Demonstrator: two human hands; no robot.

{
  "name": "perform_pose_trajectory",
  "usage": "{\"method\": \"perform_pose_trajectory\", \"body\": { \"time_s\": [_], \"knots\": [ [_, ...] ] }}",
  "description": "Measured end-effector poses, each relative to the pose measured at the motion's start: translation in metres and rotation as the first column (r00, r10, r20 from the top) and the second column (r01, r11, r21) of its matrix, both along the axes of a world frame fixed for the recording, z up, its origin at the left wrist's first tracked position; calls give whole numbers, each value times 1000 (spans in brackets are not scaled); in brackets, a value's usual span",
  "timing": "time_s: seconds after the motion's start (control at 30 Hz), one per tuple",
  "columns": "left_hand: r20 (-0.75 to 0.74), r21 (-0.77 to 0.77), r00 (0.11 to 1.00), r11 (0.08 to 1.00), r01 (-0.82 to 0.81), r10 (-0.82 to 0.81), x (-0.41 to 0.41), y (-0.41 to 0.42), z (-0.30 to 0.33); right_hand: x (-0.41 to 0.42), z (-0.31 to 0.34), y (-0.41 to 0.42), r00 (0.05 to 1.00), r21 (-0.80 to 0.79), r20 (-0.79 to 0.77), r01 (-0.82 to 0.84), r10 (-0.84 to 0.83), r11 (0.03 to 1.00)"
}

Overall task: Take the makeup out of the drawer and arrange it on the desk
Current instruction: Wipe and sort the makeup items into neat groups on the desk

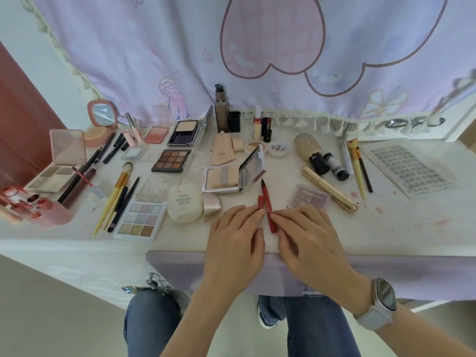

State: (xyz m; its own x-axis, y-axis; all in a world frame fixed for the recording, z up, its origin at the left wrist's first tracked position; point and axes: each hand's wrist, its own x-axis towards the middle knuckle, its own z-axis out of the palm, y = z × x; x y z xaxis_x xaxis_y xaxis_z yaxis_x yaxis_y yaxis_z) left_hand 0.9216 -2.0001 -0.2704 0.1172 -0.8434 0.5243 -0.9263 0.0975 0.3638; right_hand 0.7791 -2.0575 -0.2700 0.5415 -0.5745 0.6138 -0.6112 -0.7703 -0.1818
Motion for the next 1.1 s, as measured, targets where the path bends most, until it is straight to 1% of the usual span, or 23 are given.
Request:
{"method": "perform_pose_trajectory", "body": {
  "time_s": [0.07,0.17,0.27,0.3,0.37,0.43,0.47,0.53,0.63,0.77,0.83,0.9,0.93,0.97,1.0,1.1],
  "knots": [
    [4,6,1000,1000,6,-6,2,-2,1,1,1,1,1000,13,-9,-11,11,1000],
    [-8,0,1000,1000,5,-5,4,-4,1,-3,6,-2,1000,29,18,-17,17,999],
    [-10,-7,1000,1000,-3,3,4,-4,1,-17,16,-18,998,29,35,54,-55,998],
    [-11,-1,1000,1000,-3,3,3,-4,2,-23,19,-25,995,26,-5,96,-96,995],
    [18,49,1000,999,7,-8,2,-3,4,-32,25,-37,971,5,-178,165,-162,986],
    [115,127,993,992,23,-38,1,-3,6,-37,27,-43,919,-9,-356,181,-172,984],
    [166,161,985,987,28,-55,0,-3,6,-38,27,-44,897,-15,-411,170,-161,985],
    [232,191,970,981,24,-69,0,-3,6,-39,28,-46,877,-25,-461,138,-134,990],
    [256,187,965,982,6,-55,-1,-4,5,-38,32,-48,876,-4,-476,91,-82,996],
    [199,158,979,987,14,-45,0,-3,3,-35,38,-45,902,107,-431,77,-23,991],
    [165,141,985,990,25,-49,1,-2,3,-35,39,-41,939,168,-343,55,7,984],
    [131,129,991,991,20,-37,1,-2,3,-36,39,-39,976,249,-216,25,31,968],
    [115,125,993,992,11,-26,0,-2,3,-37,40,-38,985,299,-171,19,34,954],
    [101,121,995,993,3,-16,-1,-2,3,-38,40,-37,987,330,-159,17,38,944],
    [90,120,996,993,-3,-8,-1,-2,3,-39,39,-37,982,335,-181,14,49,942],
    [91,116,996,993,-23,12,-3,-3,1,-39,35,-38,942,307,-325,18,87,951]
  ]
}}
